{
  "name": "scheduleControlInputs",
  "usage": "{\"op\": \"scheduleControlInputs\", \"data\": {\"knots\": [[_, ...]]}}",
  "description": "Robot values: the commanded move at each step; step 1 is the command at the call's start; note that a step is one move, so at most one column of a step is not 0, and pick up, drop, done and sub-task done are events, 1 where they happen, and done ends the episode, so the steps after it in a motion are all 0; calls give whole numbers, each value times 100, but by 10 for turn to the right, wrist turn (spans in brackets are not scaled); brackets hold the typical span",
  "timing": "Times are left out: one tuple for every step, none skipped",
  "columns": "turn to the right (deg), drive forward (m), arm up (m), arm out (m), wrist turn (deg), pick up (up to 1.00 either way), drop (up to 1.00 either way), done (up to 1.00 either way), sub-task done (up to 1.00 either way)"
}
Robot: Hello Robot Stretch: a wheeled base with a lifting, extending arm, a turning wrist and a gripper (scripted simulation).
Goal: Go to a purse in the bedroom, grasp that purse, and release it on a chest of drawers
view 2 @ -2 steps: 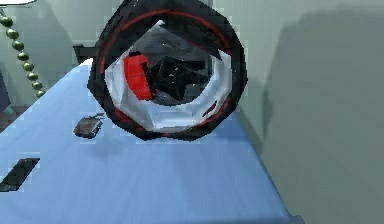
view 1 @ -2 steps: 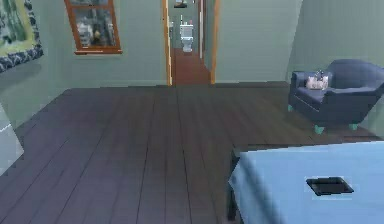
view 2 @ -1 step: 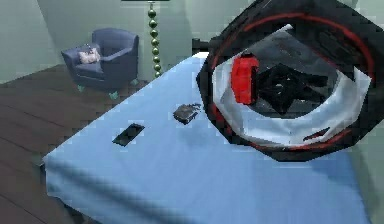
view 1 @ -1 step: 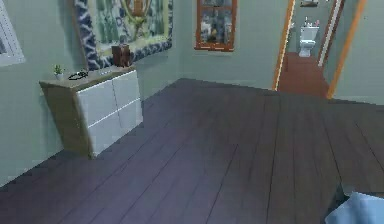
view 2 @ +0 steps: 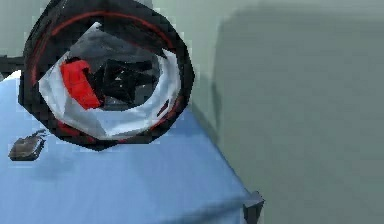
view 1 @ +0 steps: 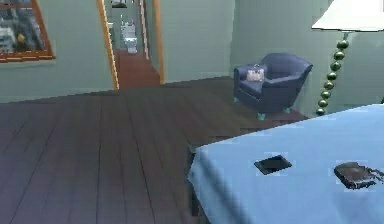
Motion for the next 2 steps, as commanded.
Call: {"op": "scheduleControlInputs", "data": {"knots": [[0,20,0,0,0,0,0,0,0],[-360,0,0,0,0,0,0,0,0]]}}
